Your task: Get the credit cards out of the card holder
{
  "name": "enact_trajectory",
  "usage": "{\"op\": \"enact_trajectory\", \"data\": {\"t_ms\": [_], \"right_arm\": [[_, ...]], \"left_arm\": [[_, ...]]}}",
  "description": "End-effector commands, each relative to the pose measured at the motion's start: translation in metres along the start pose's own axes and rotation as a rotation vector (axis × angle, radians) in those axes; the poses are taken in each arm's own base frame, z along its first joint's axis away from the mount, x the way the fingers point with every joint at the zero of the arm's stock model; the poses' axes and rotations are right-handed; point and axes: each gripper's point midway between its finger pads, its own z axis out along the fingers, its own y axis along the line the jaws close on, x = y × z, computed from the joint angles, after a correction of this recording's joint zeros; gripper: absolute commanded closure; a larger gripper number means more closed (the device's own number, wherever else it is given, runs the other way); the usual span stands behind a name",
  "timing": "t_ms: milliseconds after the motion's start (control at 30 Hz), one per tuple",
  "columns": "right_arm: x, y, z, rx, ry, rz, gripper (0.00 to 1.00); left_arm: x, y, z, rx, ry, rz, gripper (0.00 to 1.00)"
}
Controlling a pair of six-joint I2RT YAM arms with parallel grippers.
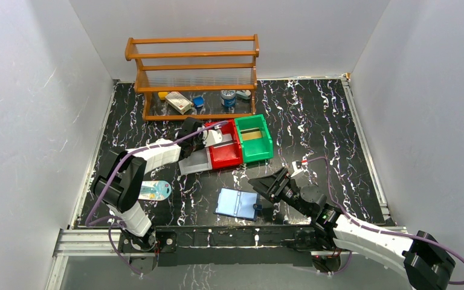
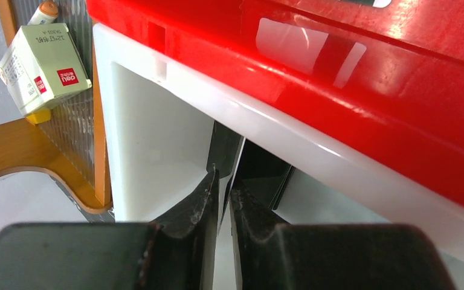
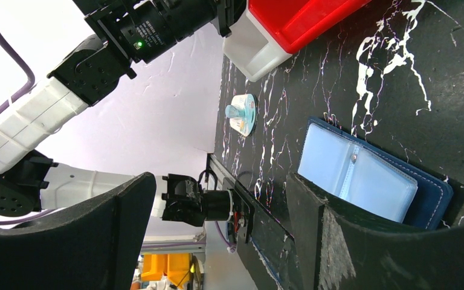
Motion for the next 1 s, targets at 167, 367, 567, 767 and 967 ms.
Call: {"op": "enact_trajectory", "data": {"t_ms": [167, 367, 567, 767, 967], "right_arm": [[0.002, -0.021, -0.006, 0.028, -0.010, 0.009, 0.12], [0.002, -0.024, -0.006, 0.038, -0.009, 0.012, 0.12], [0.003, -0.025, -0.006, 0.042, -0.006, 0.015, 0.12], [0.003, -0.027, -0.006, 0.046, -0.007, 0.020, 0.12], [0.003, -0.027, -0.006, 0.046, -0.007, 0.021, 0.12]], "left_arm": [[-0.003, 0.003, -0.005, 0.013, -0.024, -0.041, 0.83], [0.001, -0.004, -0.003, 0.035, -0.016, -0.043, 0.79], [0.002, -0.003, -0.003, 0.034, -0.017, -0.051, 0.75], [0.003, -0.004, -0.004, 0.032, -0.016, -0.052, 0.69], [0.002, -0.006, -0.005, 0.042, -0.031, -0.065, 0.59]]}}
